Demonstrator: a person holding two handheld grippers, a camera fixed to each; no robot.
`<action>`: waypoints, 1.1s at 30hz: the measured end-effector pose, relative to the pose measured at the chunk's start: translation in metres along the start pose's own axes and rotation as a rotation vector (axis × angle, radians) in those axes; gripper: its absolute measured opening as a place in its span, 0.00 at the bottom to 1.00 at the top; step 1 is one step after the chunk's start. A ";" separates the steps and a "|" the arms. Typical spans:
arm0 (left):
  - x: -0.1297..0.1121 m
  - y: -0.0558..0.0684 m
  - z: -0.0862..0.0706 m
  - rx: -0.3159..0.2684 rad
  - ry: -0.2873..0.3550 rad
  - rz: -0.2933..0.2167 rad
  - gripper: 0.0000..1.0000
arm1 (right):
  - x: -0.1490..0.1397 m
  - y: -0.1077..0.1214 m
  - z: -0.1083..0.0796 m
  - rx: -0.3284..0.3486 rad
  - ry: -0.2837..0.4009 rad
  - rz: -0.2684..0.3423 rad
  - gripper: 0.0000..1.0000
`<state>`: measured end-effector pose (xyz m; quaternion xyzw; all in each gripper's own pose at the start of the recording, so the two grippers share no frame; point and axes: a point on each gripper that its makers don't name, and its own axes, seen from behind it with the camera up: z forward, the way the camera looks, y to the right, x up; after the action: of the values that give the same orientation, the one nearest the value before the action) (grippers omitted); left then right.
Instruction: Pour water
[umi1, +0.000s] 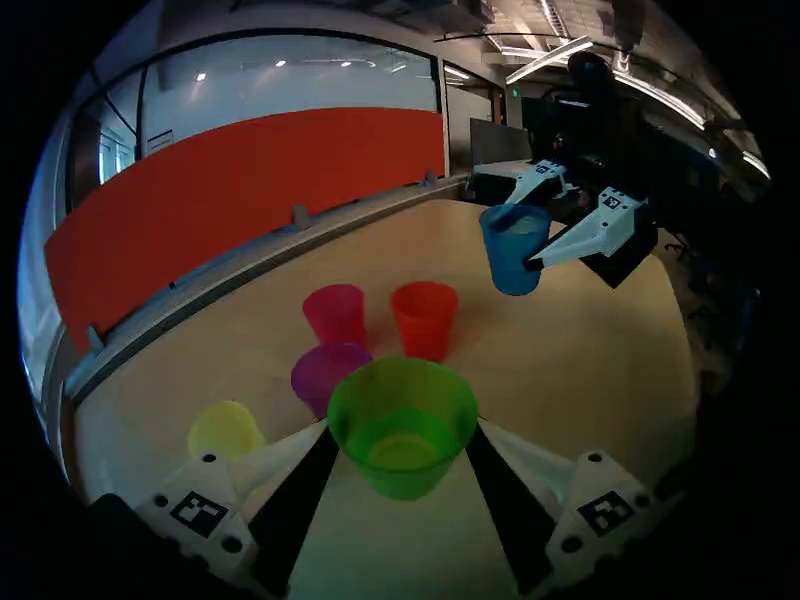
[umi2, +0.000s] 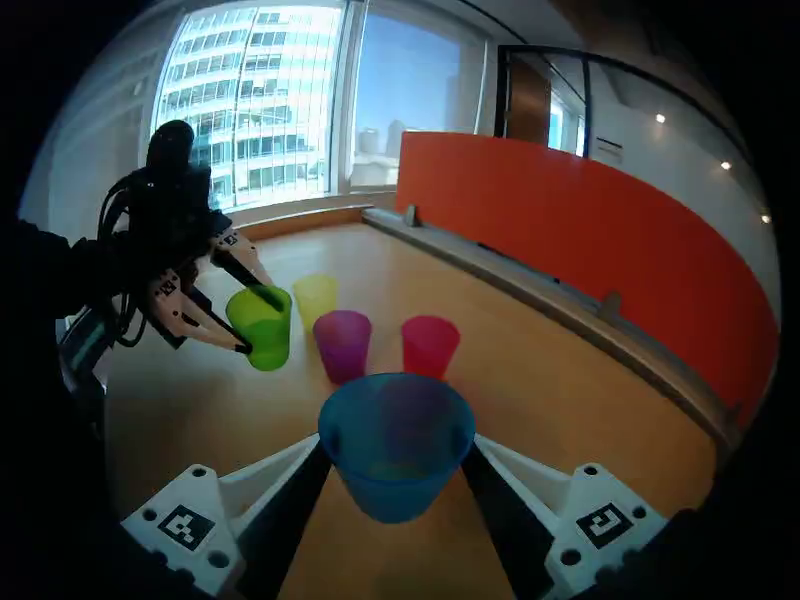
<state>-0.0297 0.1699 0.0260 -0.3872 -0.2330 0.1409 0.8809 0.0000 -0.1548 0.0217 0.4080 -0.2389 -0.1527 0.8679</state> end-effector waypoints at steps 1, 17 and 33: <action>-0.002 0.000 0.001 -0.001 -0.005 0.000 0.85 | -0.002 0.000 0.001 0.000 -0.004 0.000 0.89; -0.029 0.001 0.022 -0.022 -0.083 -0.004 0.85 | -0.029 -0.005 0.015 0.009 -0.063 -0.008 0.89; -0.043 0.001 0.033 -0.037 -0.105 -0.016 0.85 | -0.044 -0.009 0.022 0.015 -0.087 -0.006 0.89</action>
<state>-0.0841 0.1726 0.0316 -0.3937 -0.2846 0.1498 0.8611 -0.0495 -0.1539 0.0145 0.4083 -0.2763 -0.1710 0.8531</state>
